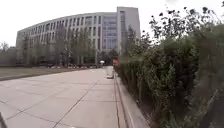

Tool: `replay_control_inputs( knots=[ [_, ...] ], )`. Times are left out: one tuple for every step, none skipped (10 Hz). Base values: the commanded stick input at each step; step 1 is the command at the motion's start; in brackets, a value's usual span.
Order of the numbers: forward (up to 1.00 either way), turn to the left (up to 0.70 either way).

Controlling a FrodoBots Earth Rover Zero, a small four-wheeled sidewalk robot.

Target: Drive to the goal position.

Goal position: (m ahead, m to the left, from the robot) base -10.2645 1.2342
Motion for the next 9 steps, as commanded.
replay_control_inputs(
  knots=[
    [0.0,0.0],
    [0.0,0.0],
    [0.0,0.43],
    [0.0,0.45],
    [0.0,0.45],
    [0.0,0.45],
    [0.0,0.45],
    [0.0,0.45],
    [0.0,0.45]
  ],
)
